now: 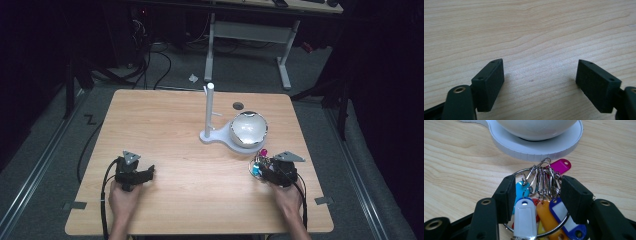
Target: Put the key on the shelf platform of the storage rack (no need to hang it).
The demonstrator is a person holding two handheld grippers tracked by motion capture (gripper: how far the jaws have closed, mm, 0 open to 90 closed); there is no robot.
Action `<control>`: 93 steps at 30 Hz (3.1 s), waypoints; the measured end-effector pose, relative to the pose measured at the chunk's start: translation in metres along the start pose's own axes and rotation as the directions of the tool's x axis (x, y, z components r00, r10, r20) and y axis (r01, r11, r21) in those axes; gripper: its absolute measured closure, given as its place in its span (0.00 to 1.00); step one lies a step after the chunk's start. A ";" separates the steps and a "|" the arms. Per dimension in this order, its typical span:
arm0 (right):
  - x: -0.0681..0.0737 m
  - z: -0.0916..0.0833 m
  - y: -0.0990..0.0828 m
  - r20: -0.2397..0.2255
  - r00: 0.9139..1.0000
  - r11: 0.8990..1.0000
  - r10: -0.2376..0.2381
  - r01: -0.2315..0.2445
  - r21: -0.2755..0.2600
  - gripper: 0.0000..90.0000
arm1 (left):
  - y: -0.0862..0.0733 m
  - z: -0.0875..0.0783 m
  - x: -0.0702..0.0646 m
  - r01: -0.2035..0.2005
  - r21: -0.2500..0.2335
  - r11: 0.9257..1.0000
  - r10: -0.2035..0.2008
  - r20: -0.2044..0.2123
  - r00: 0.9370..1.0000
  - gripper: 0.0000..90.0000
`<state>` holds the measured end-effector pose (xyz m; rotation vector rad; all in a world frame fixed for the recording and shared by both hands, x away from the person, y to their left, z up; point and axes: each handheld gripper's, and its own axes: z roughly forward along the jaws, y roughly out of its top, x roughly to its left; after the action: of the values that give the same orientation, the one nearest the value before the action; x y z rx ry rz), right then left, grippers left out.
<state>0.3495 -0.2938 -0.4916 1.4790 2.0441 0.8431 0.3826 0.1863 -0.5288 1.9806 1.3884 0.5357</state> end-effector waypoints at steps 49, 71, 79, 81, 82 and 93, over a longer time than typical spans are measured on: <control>-0.009 0.023 0.000 -0.013 0.999 0.999 -0.035 0.036 0.034 0.89 | 0.000 0.000 0.000 0.000 0.000 1.000 0.000 0.001 1.000 0.26; -0.024 -0.019 0.012 -0.037 0.999 0.999 -0.031 0.029 -0.042 0.89 | 0.000 0.000 0.000 0.000 0.000 1.000 0.000 0.000 1.000 0.26; -0.029 -0.035 0.019 -0.054 0.998 0.998 -0.031 0.028 -0.061 0.89 | 0.000 0.000 0.000 0.000 0.000 1.000 0.000 -0.001 1.000 0.26; -0.032 -0.039 0.021 -0.060 0.998 0.998 -0.024 0.020 -0.064 0.89 | 0.000 0.000 0.000 0.000 0.000 1.000 0.000 -0.001 1.000 0.26; -0.033 -0.040 0.022 -0.062 0.998 0.998 -0.020 0.016 -0.064 0.89 | 0.000 0.000 0.000 0.000 0.000 1.000 0.000 -0.001 1.000 0.26; -0.040 -0.061 0.040 -0.071 0.997 0.994 -0.043 0.035 -0.104 0.89 | 0.000 0.000 0.000 0.000 0.000 1.000 0.000 -0.001 1.000 0.26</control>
<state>0.3458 -0.3355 -0.4197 1.3668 2.0432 0.9850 0.3828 0.1863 -0.5288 1.9810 1.3889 0.5366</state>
